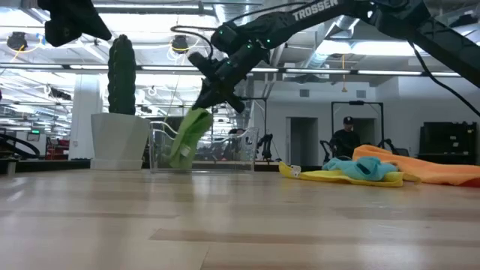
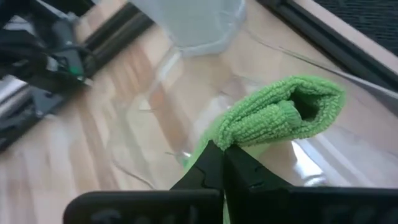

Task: Fold microfiber towels
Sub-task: Put the green microfiber cloth into the transparent bin

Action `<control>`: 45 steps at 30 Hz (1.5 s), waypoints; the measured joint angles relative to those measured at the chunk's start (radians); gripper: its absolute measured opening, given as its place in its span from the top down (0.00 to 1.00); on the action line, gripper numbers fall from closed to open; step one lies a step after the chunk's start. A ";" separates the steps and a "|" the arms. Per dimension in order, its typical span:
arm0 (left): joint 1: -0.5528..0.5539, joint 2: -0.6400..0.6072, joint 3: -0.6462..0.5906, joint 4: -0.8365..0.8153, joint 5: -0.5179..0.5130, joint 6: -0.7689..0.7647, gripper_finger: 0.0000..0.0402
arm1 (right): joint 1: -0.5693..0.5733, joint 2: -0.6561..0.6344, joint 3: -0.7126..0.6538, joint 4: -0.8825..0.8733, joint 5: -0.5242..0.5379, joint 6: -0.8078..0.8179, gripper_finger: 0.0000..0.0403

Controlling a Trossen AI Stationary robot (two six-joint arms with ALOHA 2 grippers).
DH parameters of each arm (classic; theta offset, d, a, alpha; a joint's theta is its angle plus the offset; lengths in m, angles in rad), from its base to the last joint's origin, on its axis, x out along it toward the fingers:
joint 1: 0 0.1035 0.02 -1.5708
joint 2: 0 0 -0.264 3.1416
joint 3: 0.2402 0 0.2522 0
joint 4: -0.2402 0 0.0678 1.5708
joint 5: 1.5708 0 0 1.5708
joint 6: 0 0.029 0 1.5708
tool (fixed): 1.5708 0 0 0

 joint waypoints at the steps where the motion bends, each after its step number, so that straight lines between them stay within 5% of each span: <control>1: 0.000 0.000 0.000 0.000 -0.004 0.000 0.99 | -0.004 0.000 0.000 -0.011 0.005 -0.006 0.95; 22: 0.000 0.000 0.000 0.000 -0.013 -0.017 0.99 | 0.067 0.055 -0.001 0.159 -0.005 0.042 0.95; 31: 0.000 0.000 0.000 0.001 -0.013 -0.026 0.99 | 0.017 0.054 0.000 0.033 0.007 0.019 0.94; 39: 0.000 0.001 0.000 0.001 -0.013 -0.026 0.99 | -0.011 0.063 0.000 -0.057 0.010 0.014 0.80; 45: 0.000 0.001 0.000 0.001 -0.013 -0.026 0.99 | -0.019 0.051 0.000 -0.129 0.140 -0.029 0.64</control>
